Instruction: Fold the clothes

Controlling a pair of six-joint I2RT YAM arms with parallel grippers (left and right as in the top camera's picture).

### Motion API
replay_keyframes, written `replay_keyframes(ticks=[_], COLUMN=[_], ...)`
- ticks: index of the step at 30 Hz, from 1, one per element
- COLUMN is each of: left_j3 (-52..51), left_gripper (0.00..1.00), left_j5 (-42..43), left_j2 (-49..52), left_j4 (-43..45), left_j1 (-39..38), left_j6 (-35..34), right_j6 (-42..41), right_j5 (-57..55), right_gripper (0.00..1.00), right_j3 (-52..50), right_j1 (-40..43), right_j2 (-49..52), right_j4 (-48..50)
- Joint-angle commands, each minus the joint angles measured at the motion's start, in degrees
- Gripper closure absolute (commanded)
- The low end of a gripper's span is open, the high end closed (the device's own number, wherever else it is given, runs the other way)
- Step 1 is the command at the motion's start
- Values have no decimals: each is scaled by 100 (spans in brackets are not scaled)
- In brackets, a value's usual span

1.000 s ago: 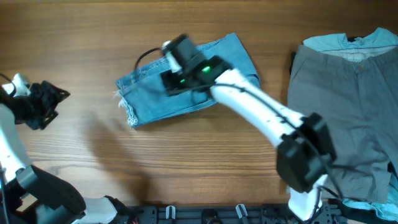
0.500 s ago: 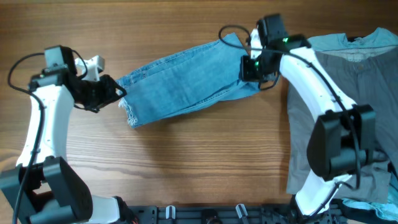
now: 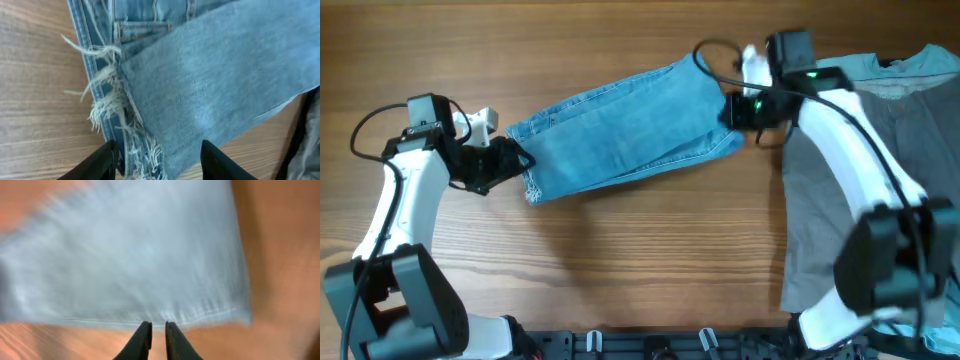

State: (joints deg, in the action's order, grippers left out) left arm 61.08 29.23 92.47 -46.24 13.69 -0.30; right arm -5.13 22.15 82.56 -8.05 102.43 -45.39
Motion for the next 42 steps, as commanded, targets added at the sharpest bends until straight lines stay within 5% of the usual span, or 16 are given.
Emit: replay_keyframes(ticks=[1,3,9,12,19,25,35,40,42], left_j3=[133,133,133,133,133,114,114,114,133], left_gripper=[47,45,1,0,0,0,0,21,8], left_j5=[271,267,264,264,267,258,-105,-229,-201], left_j2=[31,31,31,31,33,83,1143,1196,1185], left_j4=[63,57,61,4,109,131,407,575,444], left_j1=[44,46,46,70,424,85,-326,-284,-212], left_j6=[-37,-35,-35,-33,-20,608,245,238,101], right_j6=[17,-138,-1578,-2238,-732,-713,-695,-693,-710], right_j5=[201,142,146,170,754,754,557,557,623], right_gripper=[89,89,92,89,83,82,82,88,92], right_j3=[96,48,-149,-149,90,90,55,7,-201], right_j1=[-68,-72,-61,20,-31,-251,-1054,-1405,-1707], right_j2=[-63,160,1810,2159,938,223,413,420,422], right_j4=[455,680,855,400,315,466,466,481,671])
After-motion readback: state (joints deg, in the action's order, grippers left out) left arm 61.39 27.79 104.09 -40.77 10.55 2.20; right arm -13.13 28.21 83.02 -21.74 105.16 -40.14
